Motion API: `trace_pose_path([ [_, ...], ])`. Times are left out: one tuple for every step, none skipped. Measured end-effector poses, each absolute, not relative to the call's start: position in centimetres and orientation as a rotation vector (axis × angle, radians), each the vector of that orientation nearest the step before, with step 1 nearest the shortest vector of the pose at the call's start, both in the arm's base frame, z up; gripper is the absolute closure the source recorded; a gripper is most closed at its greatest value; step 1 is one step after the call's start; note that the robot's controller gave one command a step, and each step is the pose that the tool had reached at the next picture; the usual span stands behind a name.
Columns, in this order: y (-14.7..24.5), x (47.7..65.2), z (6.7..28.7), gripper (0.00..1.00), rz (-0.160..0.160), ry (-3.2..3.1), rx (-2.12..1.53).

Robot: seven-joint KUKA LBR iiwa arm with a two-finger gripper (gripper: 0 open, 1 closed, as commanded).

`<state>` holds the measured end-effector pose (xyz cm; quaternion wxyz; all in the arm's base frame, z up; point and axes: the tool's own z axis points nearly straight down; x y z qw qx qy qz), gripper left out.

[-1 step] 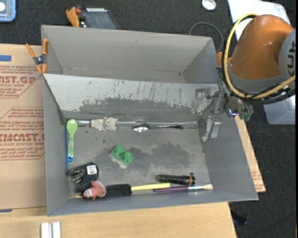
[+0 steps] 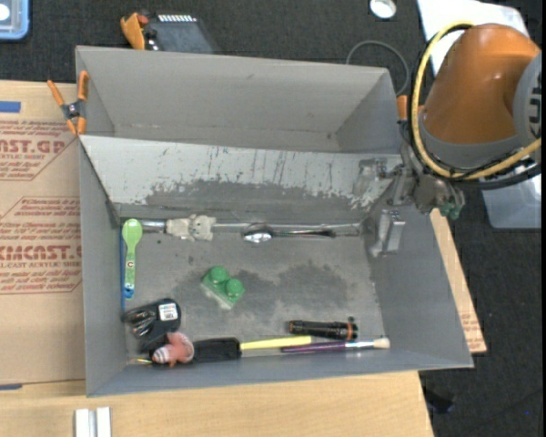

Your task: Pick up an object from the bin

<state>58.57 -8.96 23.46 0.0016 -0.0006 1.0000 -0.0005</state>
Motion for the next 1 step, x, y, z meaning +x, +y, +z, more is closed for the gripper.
trace_pose_path([
  [-5.74,53.52,15.31,0.0,-0.001,3.135,-0.141],
])
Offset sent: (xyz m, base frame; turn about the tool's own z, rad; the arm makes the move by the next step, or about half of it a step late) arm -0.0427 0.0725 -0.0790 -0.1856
